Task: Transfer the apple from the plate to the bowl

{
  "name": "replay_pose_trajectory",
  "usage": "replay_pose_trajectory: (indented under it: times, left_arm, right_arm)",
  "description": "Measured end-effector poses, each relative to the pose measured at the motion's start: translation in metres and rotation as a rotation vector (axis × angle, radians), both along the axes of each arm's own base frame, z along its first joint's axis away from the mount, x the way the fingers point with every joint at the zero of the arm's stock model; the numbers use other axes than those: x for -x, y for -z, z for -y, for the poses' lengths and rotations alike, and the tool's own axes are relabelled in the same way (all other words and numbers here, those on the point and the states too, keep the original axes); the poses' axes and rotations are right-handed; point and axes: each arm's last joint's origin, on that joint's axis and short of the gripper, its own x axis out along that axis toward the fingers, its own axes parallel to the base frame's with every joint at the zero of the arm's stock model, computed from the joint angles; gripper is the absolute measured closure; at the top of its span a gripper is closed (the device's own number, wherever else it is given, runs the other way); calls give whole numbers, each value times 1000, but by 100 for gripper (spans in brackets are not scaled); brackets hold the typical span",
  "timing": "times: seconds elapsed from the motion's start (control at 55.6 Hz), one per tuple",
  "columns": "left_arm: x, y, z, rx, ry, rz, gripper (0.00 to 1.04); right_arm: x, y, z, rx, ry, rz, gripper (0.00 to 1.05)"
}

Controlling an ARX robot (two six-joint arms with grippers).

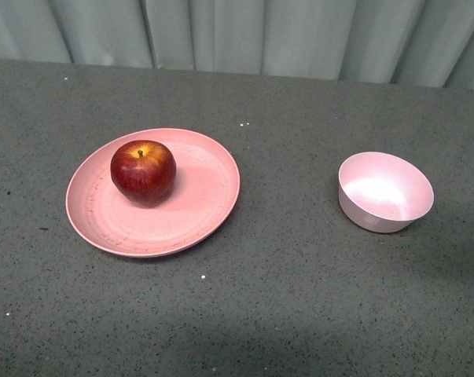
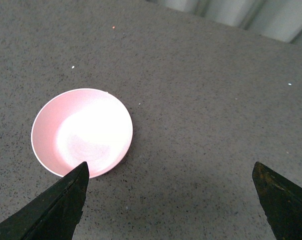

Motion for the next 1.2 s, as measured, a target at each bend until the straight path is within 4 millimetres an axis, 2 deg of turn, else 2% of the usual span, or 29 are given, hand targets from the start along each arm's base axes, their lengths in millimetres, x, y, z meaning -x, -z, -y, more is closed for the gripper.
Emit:
replay_pose_trajectory:
  times: [0.054, 0.126, 0.252, 0.377, 0.647, 0.881, 1.078, 1.204]
  left_arm:
    - [0, 0, 0, 0, 0, 0, 7]
    - [0, 0, 0, 0, 0, 0, 7]
    - [0, 0, 0, 0, 0, 0, 7]
    - [0, 0, 0, 0, 0, 0, 7]
    - [0, 0, 0, 0, 0, 0, 7]
    - [0, 0, 0, 0, 0, 0, 7]
    - [0, 0, 0, 0, 0, 0, 7]
    - [0, 0, 0, 0, 0, 0, 7]
  right_arm:
    - [-16, 4, -4, 10, -37, -45, 9]
    - [-28, 9, -9, 14, -74, -87, 9]
    - [-43, 17, -20, 25, -136, -150, 9]
    - [-56, 29, -41, 47, -229, -214, 9]
    - [-67, 57, -72, 70, -324, -321, 9]
    - [-78, 76, -89, 100, -364, -380, 9]
    - [-88, 84, -95, 128, -363, -421, 10]
    - [-93, 86, -95, 157, -340, -437, 25]
